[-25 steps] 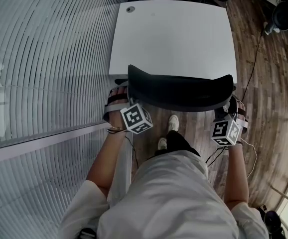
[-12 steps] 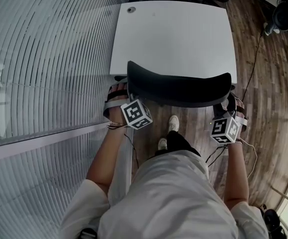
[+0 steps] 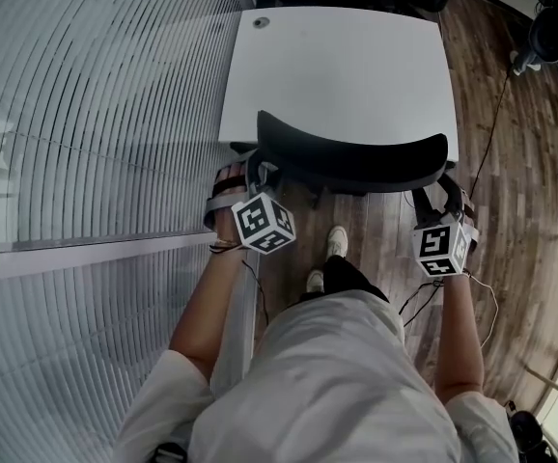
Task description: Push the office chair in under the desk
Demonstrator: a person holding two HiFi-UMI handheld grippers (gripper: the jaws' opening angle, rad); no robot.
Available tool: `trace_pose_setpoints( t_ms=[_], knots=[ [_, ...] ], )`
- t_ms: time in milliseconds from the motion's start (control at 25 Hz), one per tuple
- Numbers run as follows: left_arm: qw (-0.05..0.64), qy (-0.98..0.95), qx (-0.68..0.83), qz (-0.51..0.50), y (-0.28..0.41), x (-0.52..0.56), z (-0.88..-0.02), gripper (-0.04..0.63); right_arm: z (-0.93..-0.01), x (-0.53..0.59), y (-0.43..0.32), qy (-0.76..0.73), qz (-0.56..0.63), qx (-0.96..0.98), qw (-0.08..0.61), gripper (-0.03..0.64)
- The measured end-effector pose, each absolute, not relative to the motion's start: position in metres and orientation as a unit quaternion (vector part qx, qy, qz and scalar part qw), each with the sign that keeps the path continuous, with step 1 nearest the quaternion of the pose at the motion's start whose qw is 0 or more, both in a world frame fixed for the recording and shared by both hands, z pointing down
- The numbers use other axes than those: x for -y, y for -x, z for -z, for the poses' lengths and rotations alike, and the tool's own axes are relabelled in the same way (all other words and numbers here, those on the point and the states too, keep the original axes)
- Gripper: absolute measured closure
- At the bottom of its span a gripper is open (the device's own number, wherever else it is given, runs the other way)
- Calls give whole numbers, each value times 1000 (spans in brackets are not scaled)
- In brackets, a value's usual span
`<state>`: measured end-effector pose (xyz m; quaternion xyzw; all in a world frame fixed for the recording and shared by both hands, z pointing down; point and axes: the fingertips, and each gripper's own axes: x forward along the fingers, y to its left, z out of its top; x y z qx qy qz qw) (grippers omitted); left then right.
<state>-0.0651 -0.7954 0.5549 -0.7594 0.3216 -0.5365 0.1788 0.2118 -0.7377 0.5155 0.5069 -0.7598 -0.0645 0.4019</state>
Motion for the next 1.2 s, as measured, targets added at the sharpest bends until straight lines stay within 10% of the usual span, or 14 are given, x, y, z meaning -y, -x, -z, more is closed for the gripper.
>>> trace_pose_setpoints(
  t_ms=[600,1200],
  knots=[
    [-30,922,-310,231,9,713,-443,385,-428,690,-122,-503,-48,845,173,468],
    [-76,958,-269,64,-14,652,-375,529,-368,646,-74,-471,-44,877,85,573]
  ],
)
